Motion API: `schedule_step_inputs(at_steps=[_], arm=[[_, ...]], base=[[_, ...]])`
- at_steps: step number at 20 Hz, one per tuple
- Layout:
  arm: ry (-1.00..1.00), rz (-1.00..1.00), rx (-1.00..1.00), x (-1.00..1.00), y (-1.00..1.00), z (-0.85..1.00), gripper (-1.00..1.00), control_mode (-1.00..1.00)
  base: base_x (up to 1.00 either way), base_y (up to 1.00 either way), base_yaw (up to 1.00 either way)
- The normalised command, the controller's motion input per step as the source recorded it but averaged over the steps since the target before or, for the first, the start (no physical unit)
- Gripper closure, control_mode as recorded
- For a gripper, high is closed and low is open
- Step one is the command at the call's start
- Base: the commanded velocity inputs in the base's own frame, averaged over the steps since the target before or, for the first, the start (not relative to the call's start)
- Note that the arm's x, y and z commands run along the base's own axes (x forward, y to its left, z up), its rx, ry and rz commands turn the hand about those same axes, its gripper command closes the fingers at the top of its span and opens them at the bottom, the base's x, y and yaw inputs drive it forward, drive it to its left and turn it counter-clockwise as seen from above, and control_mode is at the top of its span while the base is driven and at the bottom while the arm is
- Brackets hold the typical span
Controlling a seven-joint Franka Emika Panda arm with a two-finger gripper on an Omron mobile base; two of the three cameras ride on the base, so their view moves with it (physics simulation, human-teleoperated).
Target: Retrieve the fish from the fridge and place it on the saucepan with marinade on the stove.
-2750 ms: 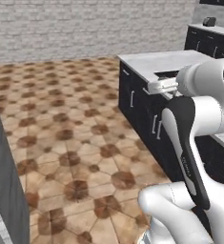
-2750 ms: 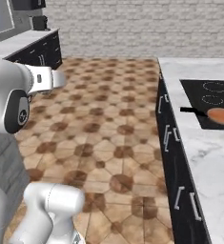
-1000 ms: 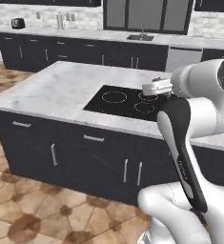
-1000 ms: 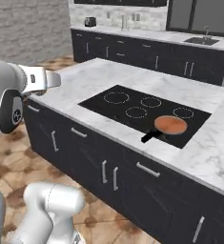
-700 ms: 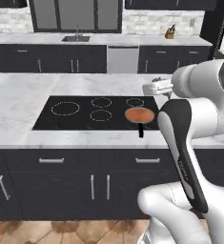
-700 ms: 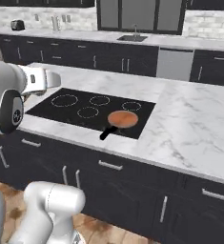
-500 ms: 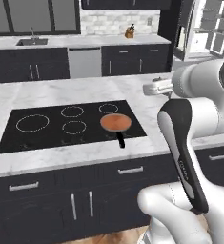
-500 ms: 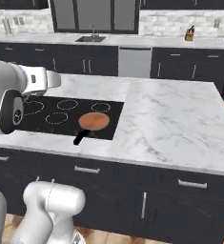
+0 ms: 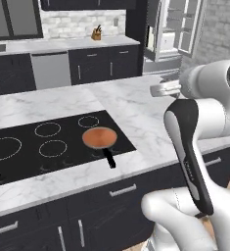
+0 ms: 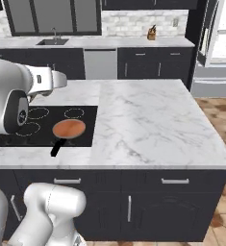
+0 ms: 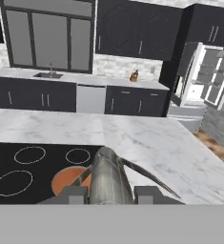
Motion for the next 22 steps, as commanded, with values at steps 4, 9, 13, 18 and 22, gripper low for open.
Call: schedule_step_inputs(at_steps=[4, 9, 13, 18, 22], arm=[[0.00, 0.00, 0.00, 0.00, 0.00, 0.00, 1.00, 1.00], [0.00, 0.00, 0.00, 0.00, 0.00, 0.00, 1.00, 1.00], [0.00, 0.00, 0.00, 0.00, 0.00, 0.00, 1.00, 1.00], [0.03, 0.00, 0.00, 0.02, 0.00, -0.02, 1.00, -1.00], [0.44, 0.00, -0.04, 0.35, 0.12, -0.06, 1.00, -1.00]], base=[[0.24, 0.15, 0.01], [0.76, 0.52, 0.00], [0.67, 0.46, -0.01], [0.18, 0.07, -0.01], [0.00, 0.00, 0.00]])
